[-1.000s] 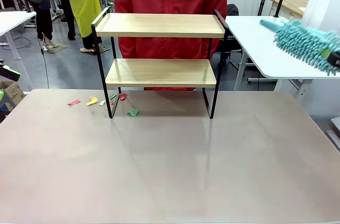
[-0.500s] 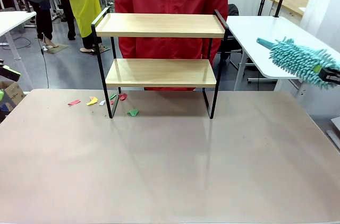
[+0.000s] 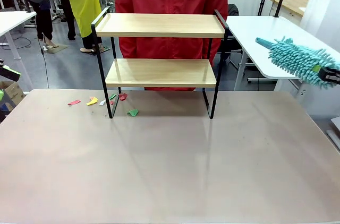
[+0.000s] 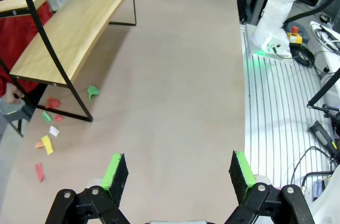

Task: Clean the shelf.
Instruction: Hand the Duster back to the human.

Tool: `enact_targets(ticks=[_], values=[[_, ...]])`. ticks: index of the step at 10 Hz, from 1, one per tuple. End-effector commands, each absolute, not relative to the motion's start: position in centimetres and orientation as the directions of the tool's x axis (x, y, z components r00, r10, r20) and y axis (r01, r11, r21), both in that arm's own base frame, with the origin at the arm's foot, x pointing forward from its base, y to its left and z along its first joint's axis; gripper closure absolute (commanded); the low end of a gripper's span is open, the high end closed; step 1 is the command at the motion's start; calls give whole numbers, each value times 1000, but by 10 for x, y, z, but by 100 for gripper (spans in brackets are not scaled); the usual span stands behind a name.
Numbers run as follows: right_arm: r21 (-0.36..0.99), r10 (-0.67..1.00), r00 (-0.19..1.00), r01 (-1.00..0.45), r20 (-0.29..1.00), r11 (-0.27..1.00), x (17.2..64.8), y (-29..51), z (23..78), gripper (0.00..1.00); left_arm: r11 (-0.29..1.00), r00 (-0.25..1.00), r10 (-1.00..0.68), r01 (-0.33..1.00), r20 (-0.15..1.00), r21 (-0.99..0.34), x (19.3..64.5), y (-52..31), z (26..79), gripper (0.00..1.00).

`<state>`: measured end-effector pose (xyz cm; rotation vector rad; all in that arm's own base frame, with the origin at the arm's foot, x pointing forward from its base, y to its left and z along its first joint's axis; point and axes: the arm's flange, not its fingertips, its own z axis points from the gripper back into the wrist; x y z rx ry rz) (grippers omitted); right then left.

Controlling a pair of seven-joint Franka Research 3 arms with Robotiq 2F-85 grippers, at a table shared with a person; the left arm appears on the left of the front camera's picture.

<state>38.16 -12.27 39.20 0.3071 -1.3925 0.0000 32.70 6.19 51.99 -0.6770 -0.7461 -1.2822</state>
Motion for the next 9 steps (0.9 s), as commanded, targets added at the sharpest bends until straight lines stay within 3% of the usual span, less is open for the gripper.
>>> enact_targets(ticks=[1,9], values=[[218,-184,185,-182,965,959,381,-123,397,84,153,105,-565,988,819,-21,326,61,521,0],[218,-184,185,-182,965,959,381,-123,397,84,153,105,-565,988,819,-21,326,61,521,0]])
